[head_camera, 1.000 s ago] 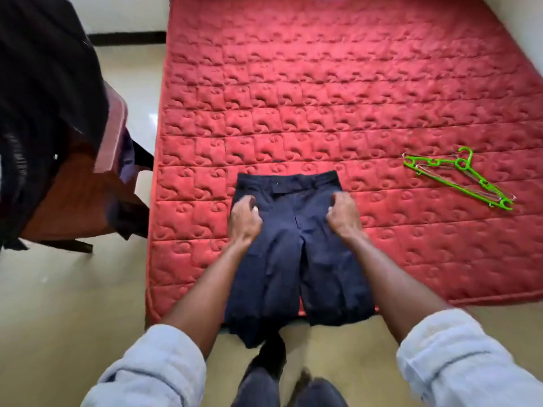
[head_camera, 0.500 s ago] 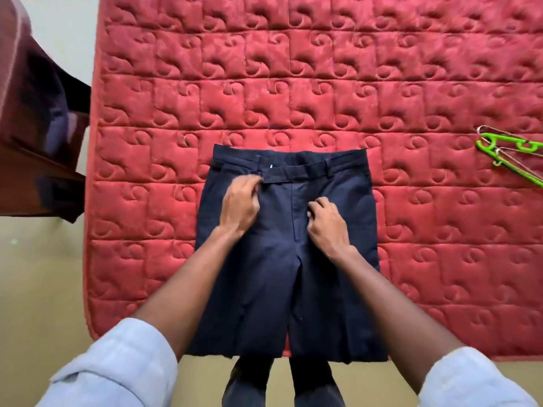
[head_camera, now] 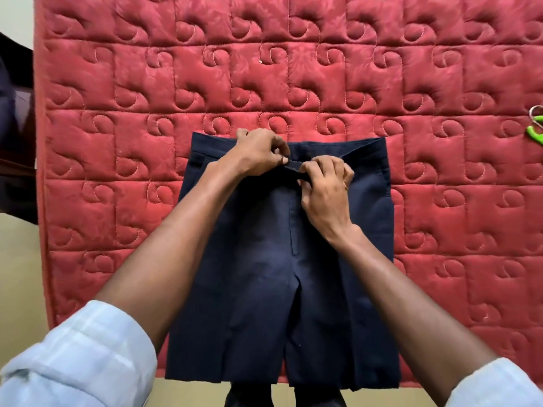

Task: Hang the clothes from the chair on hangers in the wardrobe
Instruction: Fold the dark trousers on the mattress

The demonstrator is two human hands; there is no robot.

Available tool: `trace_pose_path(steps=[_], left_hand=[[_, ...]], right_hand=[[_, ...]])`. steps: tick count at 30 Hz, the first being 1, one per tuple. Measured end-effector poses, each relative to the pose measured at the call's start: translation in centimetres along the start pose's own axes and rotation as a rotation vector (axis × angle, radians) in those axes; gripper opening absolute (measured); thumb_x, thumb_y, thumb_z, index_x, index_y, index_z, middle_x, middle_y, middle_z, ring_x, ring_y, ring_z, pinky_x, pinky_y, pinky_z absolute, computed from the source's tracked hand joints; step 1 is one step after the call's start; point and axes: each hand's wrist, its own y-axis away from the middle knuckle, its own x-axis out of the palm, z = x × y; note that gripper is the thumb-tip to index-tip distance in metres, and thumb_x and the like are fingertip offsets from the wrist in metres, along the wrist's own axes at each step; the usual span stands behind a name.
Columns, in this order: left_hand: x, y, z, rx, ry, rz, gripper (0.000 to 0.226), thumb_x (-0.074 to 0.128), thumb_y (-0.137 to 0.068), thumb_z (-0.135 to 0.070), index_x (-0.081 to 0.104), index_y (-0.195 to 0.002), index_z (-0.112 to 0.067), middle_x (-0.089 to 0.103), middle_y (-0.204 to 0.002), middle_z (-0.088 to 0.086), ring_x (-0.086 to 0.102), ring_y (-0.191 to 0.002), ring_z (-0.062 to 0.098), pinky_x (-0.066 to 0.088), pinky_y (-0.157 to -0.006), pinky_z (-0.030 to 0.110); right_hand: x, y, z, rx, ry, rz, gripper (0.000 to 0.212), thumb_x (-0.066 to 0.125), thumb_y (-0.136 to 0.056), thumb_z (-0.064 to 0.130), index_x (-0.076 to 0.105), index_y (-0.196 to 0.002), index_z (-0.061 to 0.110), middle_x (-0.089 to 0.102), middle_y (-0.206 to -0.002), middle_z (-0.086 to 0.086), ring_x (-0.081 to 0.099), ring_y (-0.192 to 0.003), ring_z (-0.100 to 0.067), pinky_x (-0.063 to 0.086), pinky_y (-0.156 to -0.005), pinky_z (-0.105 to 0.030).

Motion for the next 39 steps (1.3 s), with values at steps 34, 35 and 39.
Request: trace_pose_path(steps=[34, 35, 39], left_hand=[[1.6, 2.7, 1.8, -0.036, 0.772, 0.230, 0.011, 0.061, -0.094, -0.007, 0.072, -0.092, -0.007, 0.064, -0.067, -0.010, 0.049, -0.062, -0.001, 0.038, -0.062, 0.012], [1.5, 2.8, 1.7, -0.035, 0.774, 0.225, 0.011, 0.060, -0.094, -0.005, 0.072, -0.094, -0.005, 0.063, -0.062, -0.015, 0.048, -0.056, -0.005, 0.037, -0.058, 0.009], [1.0, 3.1, 1.4, -0.028, 0.748, 0.214, 0.011, 0.059, -0.095, -0.004, 0.070, -0.097, -0.002, 0.056, -0.050, -0.020, 0.045, -0.046, -0.007, 0.032, -0.050, 0.006]], right_hand=[[0.9, 0.8, 0.3, 0.123, -0.405, -0.039, 0.015, 0.079, -0.075, 0.011, 0.076, -0.088, 0.006, 0.068, -0.088, -0.005, 0.054, -0.093, -0.014, 0.043, -0.088, -0.028], [0.9, 0.7, 0.3, 0.132, -0.407, -0.029, 0.014, 0.080, -0.075, 0.012, 0.076, -0.088, 0.007, 0.068, -0.087, -0.005, 0.055, -0.092, -0.015, 0.044, -0.088, -0.029], [0.6, 0.1, 0.8, 0.222, -0.425, 0.022, 0.015, 0.081, -0.072, 0.016, 0.076, -0.084, 0.007, 0.069, -0.084, -0.003, 0.060, -0.085, -0.018, 0.047, -0.083, -0.031]])
